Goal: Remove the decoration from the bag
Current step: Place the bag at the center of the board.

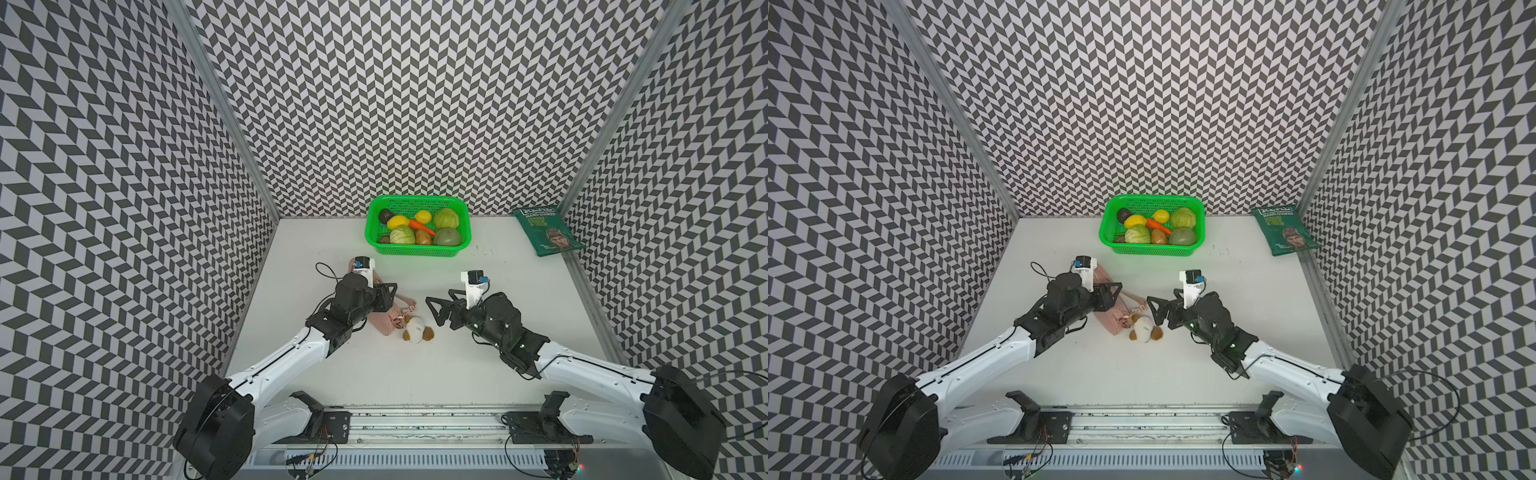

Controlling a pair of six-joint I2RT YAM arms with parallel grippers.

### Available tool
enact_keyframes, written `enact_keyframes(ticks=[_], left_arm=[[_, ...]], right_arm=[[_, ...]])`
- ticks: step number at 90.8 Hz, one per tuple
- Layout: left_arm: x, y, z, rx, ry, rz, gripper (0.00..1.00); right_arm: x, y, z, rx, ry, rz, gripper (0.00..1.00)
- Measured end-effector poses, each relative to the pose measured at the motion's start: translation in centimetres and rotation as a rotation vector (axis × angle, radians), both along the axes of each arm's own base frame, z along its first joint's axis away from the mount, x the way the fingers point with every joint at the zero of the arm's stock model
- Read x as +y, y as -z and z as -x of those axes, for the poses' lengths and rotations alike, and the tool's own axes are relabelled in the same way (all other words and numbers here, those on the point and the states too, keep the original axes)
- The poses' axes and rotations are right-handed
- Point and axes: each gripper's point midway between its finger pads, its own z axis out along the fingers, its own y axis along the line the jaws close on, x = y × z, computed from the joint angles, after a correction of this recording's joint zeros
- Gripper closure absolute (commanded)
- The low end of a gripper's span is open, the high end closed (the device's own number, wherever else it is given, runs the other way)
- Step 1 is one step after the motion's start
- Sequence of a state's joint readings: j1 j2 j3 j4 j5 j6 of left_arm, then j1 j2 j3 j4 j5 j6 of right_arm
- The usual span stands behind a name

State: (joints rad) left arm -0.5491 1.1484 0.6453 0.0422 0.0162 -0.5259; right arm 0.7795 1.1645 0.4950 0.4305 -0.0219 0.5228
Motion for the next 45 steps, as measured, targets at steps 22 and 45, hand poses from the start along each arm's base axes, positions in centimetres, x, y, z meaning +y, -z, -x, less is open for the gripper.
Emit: enact_keyframes(ticks=[22,45], left_arm=[[1.1,-1.7,0.8,-0.024,-0.038,0.029,0.01],[1.7,-3.9,1.6,-0.02,-0.09,0.145,0.0]], right_arm=[[0.9,2.0,0.9,0.065,-0.078,0.028,0.0],[1.6,3.9,1.6,0.121,-0.131,0.058,0.0]])
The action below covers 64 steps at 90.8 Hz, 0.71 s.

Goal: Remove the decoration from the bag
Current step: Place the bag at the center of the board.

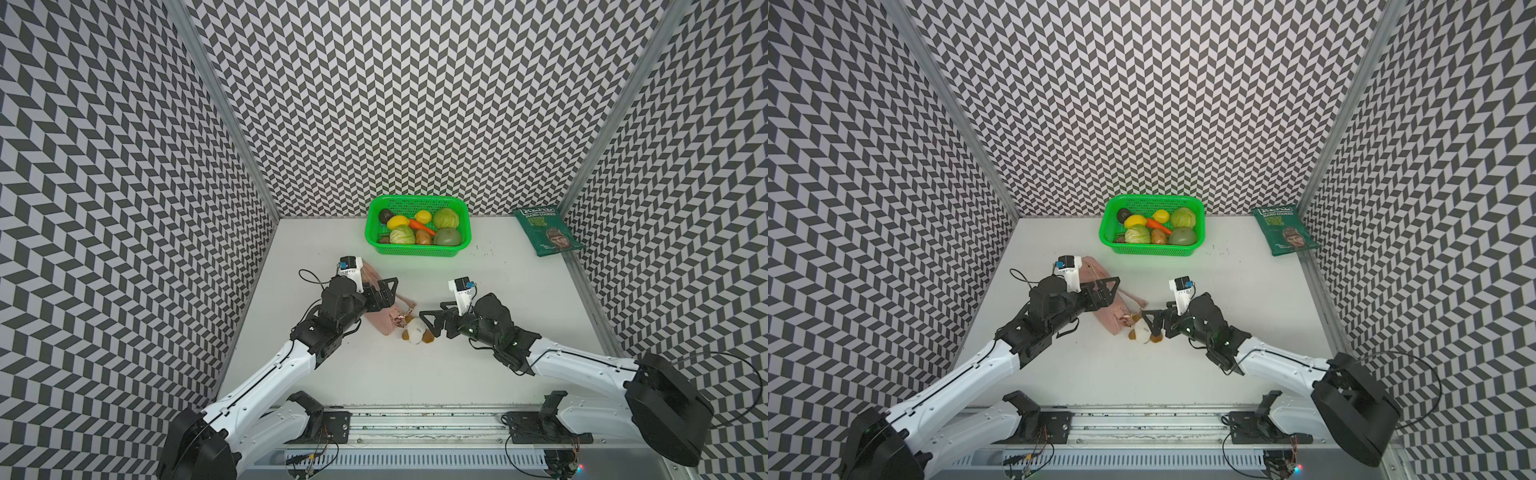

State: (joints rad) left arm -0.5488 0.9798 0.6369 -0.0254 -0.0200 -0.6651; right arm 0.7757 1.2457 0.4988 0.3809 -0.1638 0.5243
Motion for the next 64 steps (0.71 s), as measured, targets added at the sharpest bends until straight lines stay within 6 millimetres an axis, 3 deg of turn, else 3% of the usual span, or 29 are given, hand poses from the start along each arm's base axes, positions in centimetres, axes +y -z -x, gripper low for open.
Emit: enact_keyframes(ticks=[22,52,64], left_arm=[[1.2,-0.7,-0.4,0.048,-0.079,0.128,0.0],[1.1,-0.1,-0.1,0.133,-0.1,0.194,0.0],[0.7,0.1,0.3,0.18,-0.094,0.246,0.0]], right_arm=[[0.4,-0.6,-0.1,-0.005,-0.014,-0.007,0.0],[1.7,-2.0,-1.7,-0.012,-0.005,-0.008,0.0],[2.3,-0.9,-1.5,0.02,-0.032,0.004,0.0]])
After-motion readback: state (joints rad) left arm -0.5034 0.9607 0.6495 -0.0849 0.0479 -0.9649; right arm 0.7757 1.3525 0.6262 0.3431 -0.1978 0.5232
